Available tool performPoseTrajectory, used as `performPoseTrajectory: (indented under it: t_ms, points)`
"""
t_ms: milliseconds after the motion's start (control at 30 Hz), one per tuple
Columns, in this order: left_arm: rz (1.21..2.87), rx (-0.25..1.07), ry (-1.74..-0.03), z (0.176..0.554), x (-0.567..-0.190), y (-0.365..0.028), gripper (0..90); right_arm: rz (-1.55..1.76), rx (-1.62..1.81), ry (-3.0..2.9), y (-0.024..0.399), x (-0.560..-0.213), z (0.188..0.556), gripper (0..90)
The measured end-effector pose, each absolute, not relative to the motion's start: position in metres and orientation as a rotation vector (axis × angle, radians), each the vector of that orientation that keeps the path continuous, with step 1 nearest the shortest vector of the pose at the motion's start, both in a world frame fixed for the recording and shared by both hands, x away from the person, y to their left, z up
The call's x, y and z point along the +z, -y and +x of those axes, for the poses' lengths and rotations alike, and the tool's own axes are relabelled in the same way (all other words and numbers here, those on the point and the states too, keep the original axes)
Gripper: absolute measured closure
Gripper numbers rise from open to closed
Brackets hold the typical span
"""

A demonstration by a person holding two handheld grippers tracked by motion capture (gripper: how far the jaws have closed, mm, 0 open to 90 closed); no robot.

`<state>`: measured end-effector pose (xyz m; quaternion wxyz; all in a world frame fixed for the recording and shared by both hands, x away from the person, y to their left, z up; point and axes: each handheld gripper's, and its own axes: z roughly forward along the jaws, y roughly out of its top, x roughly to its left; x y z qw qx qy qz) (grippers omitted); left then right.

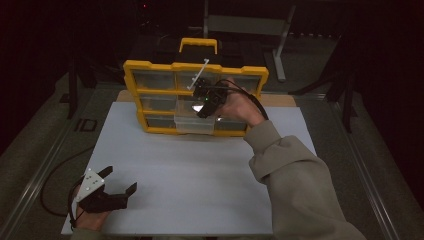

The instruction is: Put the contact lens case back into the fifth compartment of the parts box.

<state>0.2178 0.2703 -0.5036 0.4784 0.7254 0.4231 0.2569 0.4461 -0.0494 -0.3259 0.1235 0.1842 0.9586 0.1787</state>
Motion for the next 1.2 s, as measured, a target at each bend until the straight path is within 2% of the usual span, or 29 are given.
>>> performPoseTrajectory:
  t_ms: [433,467,667,833,933,1200]
  points:
    - [1.771,0.628,-1.034,0.218,-0.504,-0.27,0.1,0.6,0.542,-2.783,0.059,-0.327,0.448,44.6]
    - [1.77,0.627,-1.034,0.218,-0.504,-0.271,0.1,0.591,0.58,-2.752,0.065,-0.319,0.442,39.4]
    - [1.771,0.63,-1.038,0.218,-0.504,-0.27,0.1,0.574,0.663,-2.688,0.087,-0.305,0.42,22.2]
    - [1.768,0.633,-1.04,0.218,-0.503,-0.27,0.1,0.632,0.759,-2.606,0.115,-0.303,0.402,13.3]
    - [1.767,0.632,-1.044,0.218,-0.503,-0.27,0.1,0.663,0.787,-2.57,0.128,-0.307,0.394,12.2]
    - [1.765,0.638,-1.049,0.219,-0.503,-0.27,0.1,0.811,0.984,-2.424,0.196,-0.348,0.358,9.5]
